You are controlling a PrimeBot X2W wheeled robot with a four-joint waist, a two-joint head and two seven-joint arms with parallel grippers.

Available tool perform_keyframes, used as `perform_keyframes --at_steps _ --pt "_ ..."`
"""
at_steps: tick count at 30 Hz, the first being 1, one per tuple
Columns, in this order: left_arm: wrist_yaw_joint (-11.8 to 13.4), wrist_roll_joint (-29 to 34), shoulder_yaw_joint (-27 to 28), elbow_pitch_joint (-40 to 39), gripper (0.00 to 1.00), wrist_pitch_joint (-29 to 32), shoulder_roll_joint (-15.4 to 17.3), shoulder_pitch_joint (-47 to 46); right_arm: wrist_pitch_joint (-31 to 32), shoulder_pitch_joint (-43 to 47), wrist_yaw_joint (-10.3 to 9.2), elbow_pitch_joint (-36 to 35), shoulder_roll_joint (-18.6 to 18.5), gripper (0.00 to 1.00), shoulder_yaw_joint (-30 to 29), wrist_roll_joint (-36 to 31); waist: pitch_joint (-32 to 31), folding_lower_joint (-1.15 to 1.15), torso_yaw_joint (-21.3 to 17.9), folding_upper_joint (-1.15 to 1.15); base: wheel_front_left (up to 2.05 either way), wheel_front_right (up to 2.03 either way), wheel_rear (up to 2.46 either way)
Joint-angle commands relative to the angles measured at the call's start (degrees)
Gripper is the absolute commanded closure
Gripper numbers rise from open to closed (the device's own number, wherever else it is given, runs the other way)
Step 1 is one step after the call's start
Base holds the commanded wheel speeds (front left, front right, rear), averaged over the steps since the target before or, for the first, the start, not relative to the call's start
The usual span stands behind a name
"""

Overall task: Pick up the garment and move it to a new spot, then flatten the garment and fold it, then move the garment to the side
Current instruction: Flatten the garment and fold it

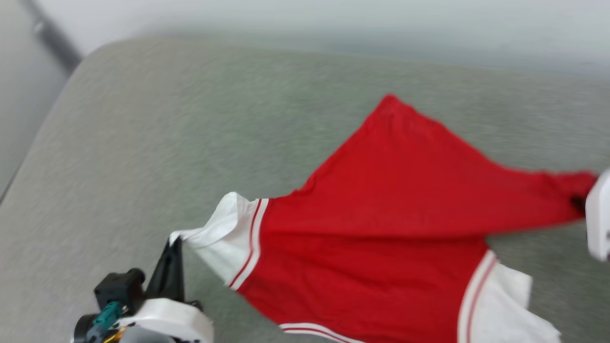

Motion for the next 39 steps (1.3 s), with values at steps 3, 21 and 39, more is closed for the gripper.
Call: perform_keyframes --at_steps 3,21,39 --pt "1.2 -0.7 1.6 -0.3 1.0 1.0 1.4 2.4 0.2 9.7 -0.05 -5.4 1.0 1.0 -1.8 0.6 -5.3 0.01 -8.4 0.0 0.0 0.0 0.0" --pt "2.7 -2.1 3.1 -2.5 1.0 4.9 4.1 5.3 -15.3 36.1 -0.04 -13.2 18.9 0.0 -14.8 -2.8 -5.1 0.01 -14.6 0.0 0.0 0.0 0.0" --pt "2.1 1.4 -2.5 -8.8 1.0 5.5 2.1 -1.8 -25.4 7.5 -0.03 1.7 10.6 0.0 -4.3 5.1 2.3 0.01 -9.6 0.0 0.0 0.0 0.0"
